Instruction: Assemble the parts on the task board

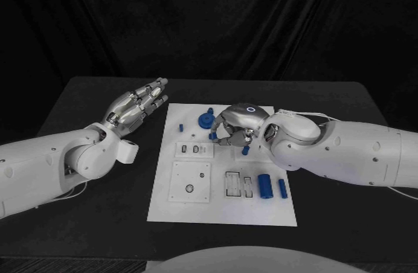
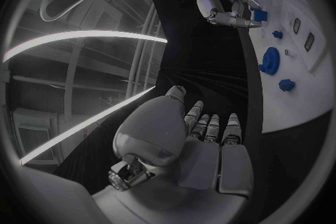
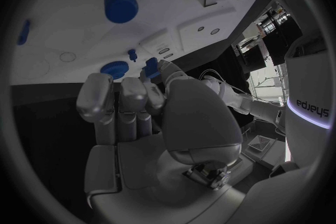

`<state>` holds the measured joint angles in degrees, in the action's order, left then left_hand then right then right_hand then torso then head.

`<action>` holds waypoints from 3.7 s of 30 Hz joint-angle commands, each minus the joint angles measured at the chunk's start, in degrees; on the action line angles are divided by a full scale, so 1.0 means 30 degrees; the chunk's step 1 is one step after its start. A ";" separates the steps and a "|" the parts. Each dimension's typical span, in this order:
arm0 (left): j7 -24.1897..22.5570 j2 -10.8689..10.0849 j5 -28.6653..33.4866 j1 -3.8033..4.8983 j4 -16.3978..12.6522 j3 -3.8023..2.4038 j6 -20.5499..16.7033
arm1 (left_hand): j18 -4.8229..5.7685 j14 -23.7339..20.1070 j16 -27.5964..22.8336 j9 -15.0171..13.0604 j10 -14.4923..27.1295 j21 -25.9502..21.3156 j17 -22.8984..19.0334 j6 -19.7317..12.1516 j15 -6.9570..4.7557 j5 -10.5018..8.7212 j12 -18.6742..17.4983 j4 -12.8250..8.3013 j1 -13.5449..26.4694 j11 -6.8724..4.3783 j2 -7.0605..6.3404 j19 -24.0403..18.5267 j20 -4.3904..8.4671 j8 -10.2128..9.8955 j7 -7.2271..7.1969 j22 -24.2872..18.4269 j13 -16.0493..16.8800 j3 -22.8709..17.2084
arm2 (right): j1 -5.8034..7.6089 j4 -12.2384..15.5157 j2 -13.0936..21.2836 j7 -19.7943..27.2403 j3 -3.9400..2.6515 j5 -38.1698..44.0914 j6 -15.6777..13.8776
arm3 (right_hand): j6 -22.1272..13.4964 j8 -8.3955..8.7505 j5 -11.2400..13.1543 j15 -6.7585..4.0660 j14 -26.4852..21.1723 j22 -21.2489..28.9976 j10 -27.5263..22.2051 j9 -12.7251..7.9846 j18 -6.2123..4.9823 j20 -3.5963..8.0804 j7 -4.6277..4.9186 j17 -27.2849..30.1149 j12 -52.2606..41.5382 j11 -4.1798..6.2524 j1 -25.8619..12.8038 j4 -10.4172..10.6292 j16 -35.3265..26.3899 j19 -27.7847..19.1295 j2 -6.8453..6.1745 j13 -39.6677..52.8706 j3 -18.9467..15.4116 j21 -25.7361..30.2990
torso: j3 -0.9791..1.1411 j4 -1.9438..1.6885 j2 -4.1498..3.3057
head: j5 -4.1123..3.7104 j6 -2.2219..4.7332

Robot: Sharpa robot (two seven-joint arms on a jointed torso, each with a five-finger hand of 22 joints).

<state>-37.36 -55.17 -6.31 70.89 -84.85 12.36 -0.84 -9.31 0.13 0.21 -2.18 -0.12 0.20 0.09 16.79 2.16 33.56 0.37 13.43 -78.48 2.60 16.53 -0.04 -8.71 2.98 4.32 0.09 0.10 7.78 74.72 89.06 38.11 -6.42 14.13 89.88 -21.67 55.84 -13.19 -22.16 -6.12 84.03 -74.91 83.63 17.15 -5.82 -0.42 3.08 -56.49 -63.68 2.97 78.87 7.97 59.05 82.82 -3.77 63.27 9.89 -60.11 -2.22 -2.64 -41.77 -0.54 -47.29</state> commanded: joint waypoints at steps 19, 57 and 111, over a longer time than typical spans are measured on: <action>-0.0172 0.0313 0.0006 0.0004 0.0186 -0.0018 0.0457 | -0.0327 -0.0043 -0.0071 -0.0008 -0.0061 -0.0068 -0.0029 -0.0052 0.0164 0.0119 -0.0085 -0.0033 -0.0154 0.0145 -0.0045 0.0013 -0.0164 0.0064 0.0146 -0.0031 0.0009 -0.0129 | -0.0592 -0.1174 -0.1225 -0.0761 -0.0013 0.0787 0.1285 | -0.0234 0.0174 0.0284 0.0069 0.0553 -0.2820 0.0242 0.0527 0.0272 -0.0037 0.0010 0.0061 -0.1811 -0.0095 -0.0347 0.0028 -0.0061 0.0024 -0.0159 0.2138 0.0131 0.0103 | 0.0006 0.0055 0.0021 | -0.0029 -0.0145; -0.0165 0.0340 0.0006 -0.0005 0.0286 -0.0018 0.0513 | -0.0324 -0.0043 -0.0071 -0.0003 -0.0086 -0.0068 -0.0029 -0.0083 0.0201 0.0115 -0.0076 -0.0064 -0.0150 0.0189 -0.0039 0.0013 -0.0192 0.0059 0.0181 -0.0031 0.0018 -0.0220 | -0.0951 -0.1631 -0.1494 -0.0543 -0.0015 0.0790 0.0973 | -0.4443 0.2782 0.5849 -0.0014 0.0403 -0.2709 -0.0084 -0.0711 0.0183 -0.0015 -0.0294 0.0712 -0.1397 0.0051 -0.1196 0.0488 -0.0122 -0.0077 -0.0866 0.1788 -0.0467 0.0629 | 0.0025 0.0062 0.0015 | -0.0085 -0.0258; 1.8517 0.1319 -1.5836 0.4041 -0.1360 -0.0030 0.0505 | 0.1865 2.9957 2.9929 -0.3192 -2.9961 2.7876 2.9971 1.1319 -0.0227 -0.7371 2.9875 0.0922 0.2711 0.0397 -0.1742 2.5299 0.0273 0.6241 0.1037 2.4973 2.9967 0.2384 | 0.2550 0.1700 0.5255 -0.2075 -0.0006 -0.2556 -0.0273 | -0.3515 0.2123 0.5159 0.0204 0.0273 -0.2593 -0.0682 -0.2460 0.0104 -0.0189 0.0115 0.1287 0.0768 -0.0253 -0.1237 0.2601 -0.0154 -0.0220 0.0723 -0.0278 -0.1809 0.1308 | 0.1201 0.0501 0.1385 | 0.0281 -0.0431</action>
<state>6.04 -51.70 -44.06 82.78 -88.62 12.33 -4.88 -4.33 84.04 89.85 -11.01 -84.01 82.29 74.96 50.23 1.87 11.74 89.87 16.12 -70.96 4.19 11.35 73.64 -7.99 20.87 7.72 72.18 75.03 15.21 82.74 94.28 53.71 -10.89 14.15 82.73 -23.93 44.86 -6.54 -6.45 -5.97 83.99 -74.95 81.97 9.82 -5.82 -0.83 3.50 -52.62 -61.64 2.35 75.25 15.93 58.72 82.41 -2.08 62.48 4.55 -56.51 0.79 -1.46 -37.94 0.16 -48.10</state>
